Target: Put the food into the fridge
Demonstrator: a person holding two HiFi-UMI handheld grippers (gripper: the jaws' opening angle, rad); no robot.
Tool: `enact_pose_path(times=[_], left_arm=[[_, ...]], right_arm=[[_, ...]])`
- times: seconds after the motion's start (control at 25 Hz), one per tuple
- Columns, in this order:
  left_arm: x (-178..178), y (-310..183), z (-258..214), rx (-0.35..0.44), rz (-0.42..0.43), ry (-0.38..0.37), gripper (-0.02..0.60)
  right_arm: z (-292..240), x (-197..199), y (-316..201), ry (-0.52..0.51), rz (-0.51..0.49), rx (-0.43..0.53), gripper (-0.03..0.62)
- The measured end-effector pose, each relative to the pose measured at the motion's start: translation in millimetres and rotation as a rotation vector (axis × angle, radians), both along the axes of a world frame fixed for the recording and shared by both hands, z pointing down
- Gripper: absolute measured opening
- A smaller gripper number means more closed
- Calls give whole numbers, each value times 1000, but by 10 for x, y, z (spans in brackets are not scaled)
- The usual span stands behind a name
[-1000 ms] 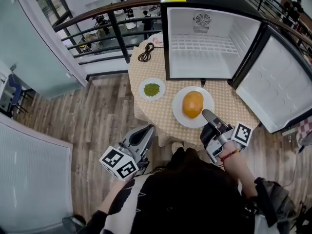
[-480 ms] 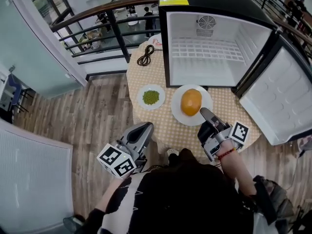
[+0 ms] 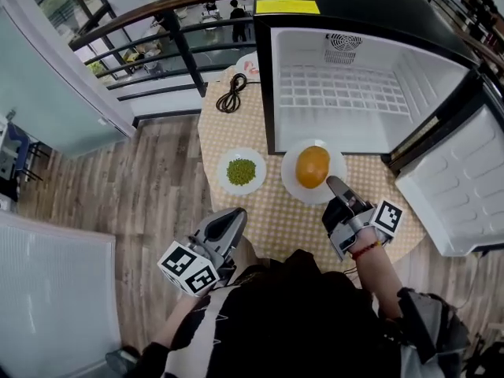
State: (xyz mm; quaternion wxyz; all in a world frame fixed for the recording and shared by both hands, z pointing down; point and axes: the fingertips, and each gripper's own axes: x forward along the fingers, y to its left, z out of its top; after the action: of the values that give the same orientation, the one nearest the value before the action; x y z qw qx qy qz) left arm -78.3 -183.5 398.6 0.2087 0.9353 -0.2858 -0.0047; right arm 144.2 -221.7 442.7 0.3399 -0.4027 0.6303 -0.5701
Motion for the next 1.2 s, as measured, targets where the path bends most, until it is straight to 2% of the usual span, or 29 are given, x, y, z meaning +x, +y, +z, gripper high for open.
enact_pose_path(times=[0.4, 0.68, 1.2], left_arm=[[-341, -269, 202, -44, -124, -14, 13], [-529, -376, 301, -64, -203, -30, 12], [-437, -311, 498, -118, -183, -42, 12]], right_arm=[[262, 221, -683, 58, 53, -16, 38], [457, 229, -962, 39, 85, -46, 38], [641, 267, -1304, 45, 126, -94, 38]])
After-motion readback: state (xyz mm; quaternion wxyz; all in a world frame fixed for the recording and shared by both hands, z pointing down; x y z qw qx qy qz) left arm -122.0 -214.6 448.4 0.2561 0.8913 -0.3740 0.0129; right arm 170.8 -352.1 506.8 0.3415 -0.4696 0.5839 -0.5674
